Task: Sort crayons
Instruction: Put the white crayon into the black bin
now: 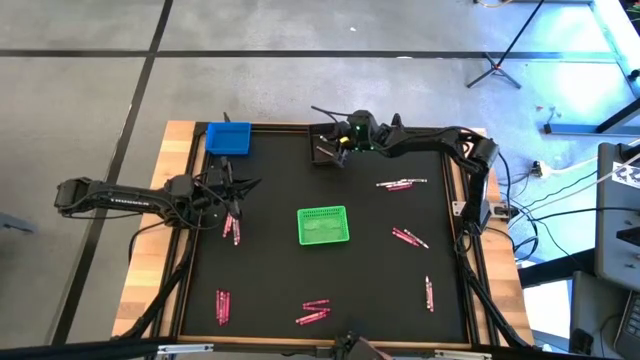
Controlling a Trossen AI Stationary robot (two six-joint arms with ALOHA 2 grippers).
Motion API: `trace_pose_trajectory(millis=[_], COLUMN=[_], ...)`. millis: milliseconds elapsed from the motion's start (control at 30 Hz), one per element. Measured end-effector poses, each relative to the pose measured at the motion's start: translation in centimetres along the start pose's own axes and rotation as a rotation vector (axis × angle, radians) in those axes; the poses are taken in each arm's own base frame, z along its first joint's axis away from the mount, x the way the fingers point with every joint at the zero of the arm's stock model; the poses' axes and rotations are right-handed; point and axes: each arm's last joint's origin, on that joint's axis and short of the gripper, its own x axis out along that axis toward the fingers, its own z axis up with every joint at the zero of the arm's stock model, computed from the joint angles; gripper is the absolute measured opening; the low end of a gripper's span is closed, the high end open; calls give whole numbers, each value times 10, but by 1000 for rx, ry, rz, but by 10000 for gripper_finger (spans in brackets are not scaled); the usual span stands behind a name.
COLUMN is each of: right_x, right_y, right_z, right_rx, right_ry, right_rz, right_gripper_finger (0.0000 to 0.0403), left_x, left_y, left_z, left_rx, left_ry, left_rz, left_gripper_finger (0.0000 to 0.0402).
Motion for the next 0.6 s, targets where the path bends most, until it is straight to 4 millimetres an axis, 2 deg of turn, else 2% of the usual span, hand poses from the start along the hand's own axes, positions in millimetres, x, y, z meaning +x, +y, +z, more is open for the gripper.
trace_pose_trajectory(millis=[133,233,400,500,600], right_x=[-1,-11,-49,-75,-97], right_y=[-1,-1,15,32,51], right_z=[1,12,38,53,59], right_rx=[-4,-4,-44,-112,-166], right_ry=[1,0,14,31,21], right_rz=[-25,-13,106,130,152], right_gripper_finger=[80,121,157,160,157], left_x=[0,0,0,4,11], left_y=[0,0,0,-1,-3], left_z=[0,0,0,2,12], left_rx=[26,33,40,88,136], left_ry=[0,1,6,81,192], left_rz=[0,-1,-5,-4,11], left_gripper_finger=[30,62,92,94,92])
